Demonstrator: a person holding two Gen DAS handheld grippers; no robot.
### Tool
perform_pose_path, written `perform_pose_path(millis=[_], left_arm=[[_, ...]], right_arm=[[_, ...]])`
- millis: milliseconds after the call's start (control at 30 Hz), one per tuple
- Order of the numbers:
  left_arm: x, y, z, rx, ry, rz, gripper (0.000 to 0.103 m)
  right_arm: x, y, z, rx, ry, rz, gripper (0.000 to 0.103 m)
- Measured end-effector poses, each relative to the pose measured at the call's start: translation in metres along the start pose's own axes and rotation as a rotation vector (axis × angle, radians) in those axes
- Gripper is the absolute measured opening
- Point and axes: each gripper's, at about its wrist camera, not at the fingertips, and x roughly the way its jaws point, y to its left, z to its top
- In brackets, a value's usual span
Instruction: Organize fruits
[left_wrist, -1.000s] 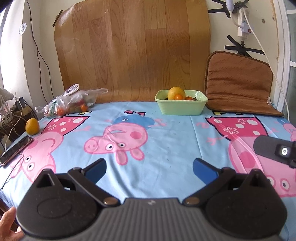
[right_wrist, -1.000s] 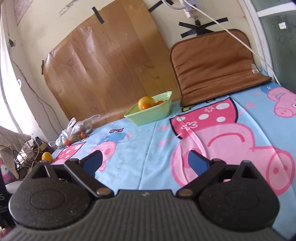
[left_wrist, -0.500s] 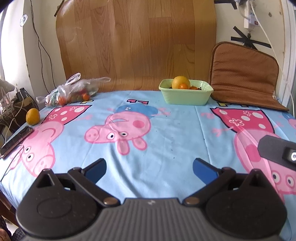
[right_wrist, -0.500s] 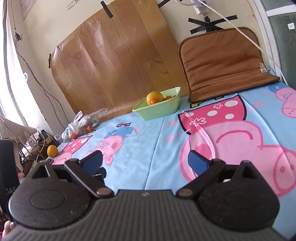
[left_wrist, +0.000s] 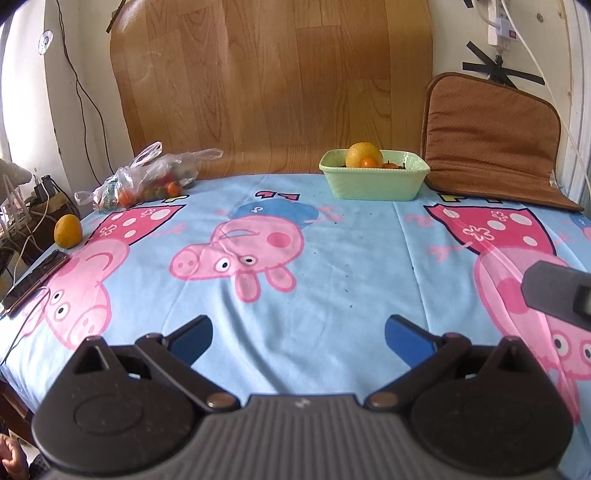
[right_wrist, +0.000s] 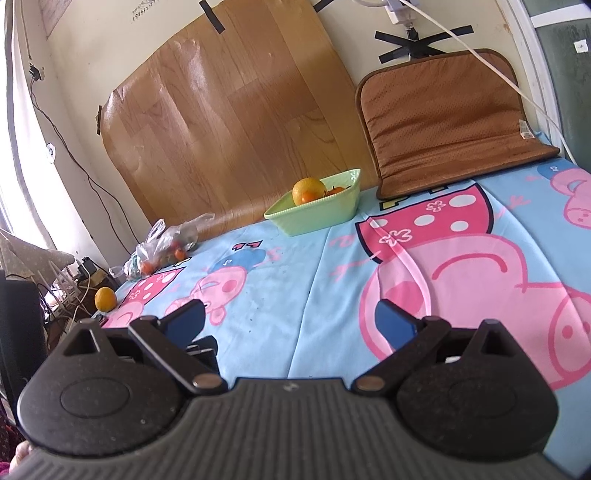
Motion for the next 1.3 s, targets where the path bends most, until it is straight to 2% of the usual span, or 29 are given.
perform_pose_path(millis=[1300], left_arm=[[0.0074,-0.0001,-0.0048,0.004,0.021,0.002,0.103]], right_arm=[[0.0009,-0.0017,-0.0024,0.011,0.002,-0.003,0.100]])
